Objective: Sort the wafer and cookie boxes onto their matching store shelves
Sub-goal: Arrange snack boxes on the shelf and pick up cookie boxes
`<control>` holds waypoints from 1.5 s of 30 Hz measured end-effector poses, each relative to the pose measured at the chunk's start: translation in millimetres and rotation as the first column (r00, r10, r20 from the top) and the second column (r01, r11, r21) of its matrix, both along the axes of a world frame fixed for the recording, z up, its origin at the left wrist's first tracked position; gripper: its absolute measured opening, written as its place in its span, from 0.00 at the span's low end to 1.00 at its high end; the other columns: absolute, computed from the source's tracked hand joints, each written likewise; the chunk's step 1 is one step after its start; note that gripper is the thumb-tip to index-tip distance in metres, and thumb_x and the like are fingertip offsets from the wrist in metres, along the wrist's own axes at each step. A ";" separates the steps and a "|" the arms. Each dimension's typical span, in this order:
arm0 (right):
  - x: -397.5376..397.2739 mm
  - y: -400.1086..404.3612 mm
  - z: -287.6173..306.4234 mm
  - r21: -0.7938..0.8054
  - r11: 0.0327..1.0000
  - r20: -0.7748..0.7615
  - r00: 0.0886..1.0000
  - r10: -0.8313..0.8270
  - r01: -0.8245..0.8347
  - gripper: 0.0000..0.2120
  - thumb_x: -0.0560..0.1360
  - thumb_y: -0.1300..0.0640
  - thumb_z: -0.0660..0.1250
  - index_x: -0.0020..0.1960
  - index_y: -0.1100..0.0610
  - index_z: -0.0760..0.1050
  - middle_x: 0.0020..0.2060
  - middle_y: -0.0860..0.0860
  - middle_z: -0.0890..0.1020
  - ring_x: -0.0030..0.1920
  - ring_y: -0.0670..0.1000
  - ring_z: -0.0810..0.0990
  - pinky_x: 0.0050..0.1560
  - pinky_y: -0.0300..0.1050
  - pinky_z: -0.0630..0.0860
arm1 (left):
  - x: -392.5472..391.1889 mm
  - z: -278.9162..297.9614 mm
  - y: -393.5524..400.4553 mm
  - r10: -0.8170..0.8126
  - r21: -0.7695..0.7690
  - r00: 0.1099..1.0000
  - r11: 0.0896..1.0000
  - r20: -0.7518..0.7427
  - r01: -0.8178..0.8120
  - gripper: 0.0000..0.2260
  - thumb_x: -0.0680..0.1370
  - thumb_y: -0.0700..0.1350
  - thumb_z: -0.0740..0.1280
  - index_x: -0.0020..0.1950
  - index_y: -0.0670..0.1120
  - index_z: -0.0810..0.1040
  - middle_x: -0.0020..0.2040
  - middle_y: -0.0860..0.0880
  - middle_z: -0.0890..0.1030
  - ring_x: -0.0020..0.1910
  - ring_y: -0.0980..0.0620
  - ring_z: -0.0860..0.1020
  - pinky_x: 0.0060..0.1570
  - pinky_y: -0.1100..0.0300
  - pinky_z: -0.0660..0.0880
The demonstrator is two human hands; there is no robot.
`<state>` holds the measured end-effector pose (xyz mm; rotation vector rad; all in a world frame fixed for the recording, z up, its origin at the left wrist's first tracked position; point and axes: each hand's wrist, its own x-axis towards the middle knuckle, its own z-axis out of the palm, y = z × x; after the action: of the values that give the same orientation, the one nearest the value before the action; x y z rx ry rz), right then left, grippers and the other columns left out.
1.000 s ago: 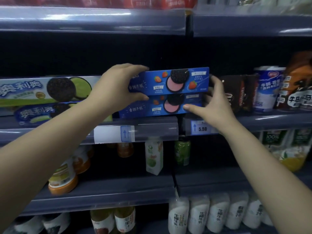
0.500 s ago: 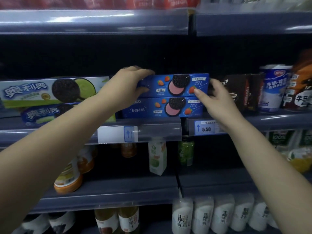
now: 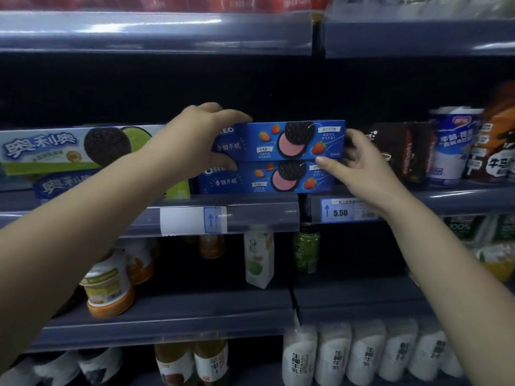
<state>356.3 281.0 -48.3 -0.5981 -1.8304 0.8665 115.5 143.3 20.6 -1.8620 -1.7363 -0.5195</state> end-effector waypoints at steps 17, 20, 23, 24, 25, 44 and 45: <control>-0.2 4.5 2.8 -0.026 0.999 0.006 0.999 0.032 -0.032 0.26 0.74 0.55 0.71 0.70 0.50 0.67 0.65 0.51 0.77 0.65 0.54 0.76 0.65 0.58 0.73 | -3.7 3.0 -6.8 -0.076 0.038 0.993 0.997 0.093 0.072 0.31 0.69 0.45 0.77 0.70 0.51 0.71 0.63 0.47 0.74 0.61 0.46 0.73 0.54 0.59 0.68; -0.6 2.8 1.3 -0.013 1.000 0.019 1.000 0.012 -0.012 0.32 0.70 0.46 0.73 0.71 0.48 0.66 0.66 0.51 0.76 0.65 0.54 0.75 0.64 0.58 0.74 | -5.3 0.5 -6.1 -0.064 0.053 0.992 0.997 0.107 0.059 0.31 0.69 0.44 0.77 0.70 0.51 0.71 0.64 0.47 0.74 0.62 0.46 0.73 0.55 0.59 0.67; -1.8 1.6 0.9 -0.001 1.000 0.007 1.000 0.007 -0.007 0.28 0.76 0.52 0.69 0.73 0.51 0.65 0.65 0.53 0.76 0.62 0.52 0.78 0.61 0.54 0.77 | -4.6 -3.2 -6.6 -0.048 0.075 0.993 0.996 0.104 0.041 0.30 0.70 0.42 0.76 0.71 0.49 0.71 0.66 0.45 0.74 0.64 0.44 0.72 0.58 0.56 0.69; -1.8 1.6 1.2 0.000 1.000 0.008 1.000 0.011 -0.011 0.27 0.77 0.54 0.68 0.73 0.51 0.65 0.65 0.53 0.77 0.61 0.51 0.79 0.60 0.53 0.78 | -4.0 -3.6 -7.0 -0.042 0.079 0.995 0.996 0.091 0.035 0.31 0.70 0.42 0.76 0.71 0.49 0.71 0.66 0.45 0.75 0.64 0.44 0.73 0.59 0.54 0.69; -1.5 0.7 2.0 -0.004 1.000 0.011 1.000 0.015 -0.015 0.26 0.77 0.55 0.68 0.73 0.52 0.65 0.64 0.53 0.77 0.61 0.50 0.79 0.60 0.52 0.78 | -3.4 -3.4 -7.2 -0.029 0.083 0.997 0.996 0.072 0.023 0.31 0.70 0.44 0.76 0.71 0.50 0.70 0.66 0.46 0.75 0.64 0.43 0.73 0.59 0.52 0.70; -3.9 -2.0 -3.4 0.037 0.998 0.007 0.998 -0.060 0.059 0.25 0.77 0.55 0.67 0.72 0.50 0.66 0.64 0.54 0.77 0.61 0.51 0.79 0.60 0.51 0.78 | -48.4 -5.4 -60.7 0.066 0.306 0.997 0.951 -0.028 -0.054 0.23 0.74 0.56 0.67 0.66 0.47 0.74 0.62 0.46 0.79 0.62 0.42 0.75 0.58 0.45 0.74; -4.4 -2.8 -3.8 0.044 0.997 0.002 0.998 -0.069 0.069 0.25 0.77 0.54 0.68 0.72 0.50 0.66 0.64 0.53 0.78 0.61 0.51 0.79 0.61 0.52 0.77 | -60.2 -4.9 -70.8 0.119 0.319 0.993 0.941 0.004 -0.114 0.23 0.75 0.58 0.66 0.65 0.47 0.75 0.61 0.45 0.79 0.61 0.41 0.76 0.57 0.45 0.74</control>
<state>351.9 278.2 -52.1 -0.6318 -1.8165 0.7780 55.3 72.5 15.7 -1.5236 -1.6295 -0.6914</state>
